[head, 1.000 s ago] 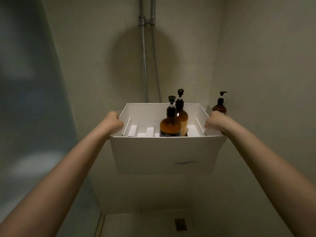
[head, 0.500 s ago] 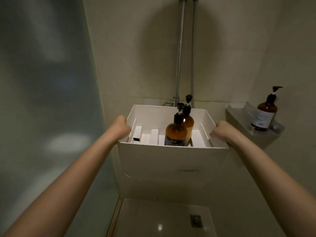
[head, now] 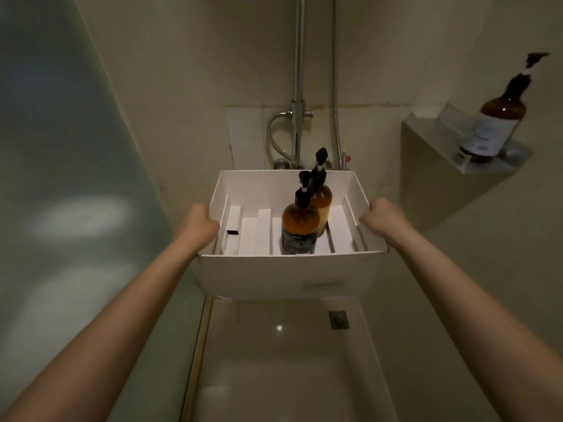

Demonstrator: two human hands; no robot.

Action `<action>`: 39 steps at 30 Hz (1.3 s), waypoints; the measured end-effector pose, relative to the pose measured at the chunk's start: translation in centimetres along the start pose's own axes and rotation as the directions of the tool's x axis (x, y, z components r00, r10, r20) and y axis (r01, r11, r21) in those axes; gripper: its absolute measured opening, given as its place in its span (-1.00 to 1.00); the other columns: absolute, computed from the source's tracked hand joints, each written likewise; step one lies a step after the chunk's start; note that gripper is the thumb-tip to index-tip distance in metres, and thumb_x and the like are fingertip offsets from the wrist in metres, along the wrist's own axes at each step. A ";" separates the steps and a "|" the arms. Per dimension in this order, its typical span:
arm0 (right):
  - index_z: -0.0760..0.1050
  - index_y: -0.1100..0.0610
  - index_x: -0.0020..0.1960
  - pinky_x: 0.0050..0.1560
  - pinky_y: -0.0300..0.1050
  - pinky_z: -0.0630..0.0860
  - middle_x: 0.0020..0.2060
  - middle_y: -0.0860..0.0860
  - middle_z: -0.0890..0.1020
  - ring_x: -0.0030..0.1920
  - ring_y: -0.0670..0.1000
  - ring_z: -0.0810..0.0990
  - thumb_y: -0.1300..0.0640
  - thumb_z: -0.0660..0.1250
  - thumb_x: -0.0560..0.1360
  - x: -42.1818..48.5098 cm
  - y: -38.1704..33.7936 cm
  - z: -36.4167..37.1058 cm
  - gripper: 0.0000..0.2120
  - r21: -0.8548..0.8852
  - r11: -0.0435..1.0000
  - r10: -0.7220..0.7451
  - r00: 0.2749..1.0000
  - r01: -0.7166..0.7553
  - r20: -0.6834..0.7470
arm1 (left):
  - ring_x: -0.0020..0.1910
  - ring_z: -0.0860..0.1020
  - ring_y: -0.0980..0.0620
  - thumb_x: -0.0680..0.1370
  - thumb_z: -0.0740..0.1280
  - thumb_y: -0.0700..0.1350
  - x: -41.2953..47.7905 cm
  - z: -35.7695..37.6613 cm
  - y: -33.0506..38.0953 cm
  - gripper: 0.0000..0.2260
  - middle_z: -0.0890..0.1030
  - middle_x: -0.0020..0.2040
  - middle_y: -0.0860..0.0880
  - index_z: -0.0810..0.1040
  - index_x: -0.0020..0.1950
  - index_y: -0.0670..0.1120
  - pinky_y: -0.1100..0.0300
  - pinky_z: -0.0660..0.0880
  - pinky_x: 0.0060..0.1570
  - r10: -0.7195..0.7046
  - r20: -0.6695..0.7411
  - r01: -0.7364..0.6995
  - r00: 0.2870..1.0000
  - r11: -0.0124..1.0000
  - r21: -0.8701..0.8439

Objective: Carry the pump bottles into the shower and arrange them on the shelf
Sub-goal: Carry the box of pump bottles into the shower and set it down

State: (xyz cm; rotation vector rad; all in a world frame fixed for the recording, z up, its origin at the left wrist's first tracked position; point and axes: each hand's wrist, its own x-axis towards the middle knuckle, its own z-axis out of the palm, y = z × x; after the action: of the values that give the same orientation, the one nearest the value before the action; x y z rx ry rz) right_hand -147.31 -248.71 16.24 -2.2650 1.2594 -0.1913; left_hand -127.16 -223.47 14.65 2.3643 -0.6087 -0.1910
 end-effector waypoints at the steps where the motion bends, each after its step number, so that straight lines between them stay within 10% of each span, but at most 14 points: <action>1: 0.51 0.32 0.16 0.02 0.00 0.52 0.06 0.25 0.61 0.05 0.25 0.58 0.21 0.18 0.51 0.5 0.5 0.8 -0.70 -0.001 1.000 0.006 1.000 -0.006 0.004 | -0.02 0.58 -0.26 0.40 0.18 -0.35 0.1 1.0 -0.6 -0.73 0.62 -0.05 -0.28 0.57 0.01 -0.22 0.02 0.49 -0.09 -0.008 -0.005 0.008 1.000 1.000 0.012; 26: 0.53 0.26 0.12 0.07 0.20 0.54 -0.02 0.20 0.63 0.00 0.21 0.60 0.15 0.19 0.55 11.8 23.4 33.0 -0.74 0.091 0.995 0.020 0.985 -0.036 0.172 | -0.19 0.51 -0.19 0.42 0.18 -0.31 0.7 34.1 -22.3 -0.82 0.58 -0.16 -0.21 0.50 -0.03 -0.23 0.14 0.34 -0.30 -0.107 -0.034 0.110 0.994 0.988 0.112; 39: 0.55 0.17 0.05 -0.21 -0.11 0.45 -0.10 0.12 0.64 -0.18 0.12 0.55 0.13 0.15 0.54 15.9 34.4 51.5 -0.77 -0.087 0.996 0.015 0.993 -0.005 0.117 | -0.11 0.55 -0.23 0.44 0.19 -0.31 1.4 50.9 -35.4 -0.77 0.61 -0.06 -0.23 0.51 0.05 -0.20 0.12 0.35 -0.26 -0.114 -0.018 0.115 0.993 0.986 0.119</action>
State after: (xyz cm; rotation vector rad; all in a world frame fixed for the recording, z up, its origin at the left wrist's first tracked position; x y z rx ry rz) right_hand -145.16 -256.46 -47.20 -2.3057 1.2391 0.0008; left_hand -127.50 -230.39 -46.97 2.5170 -0.4910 -0.1968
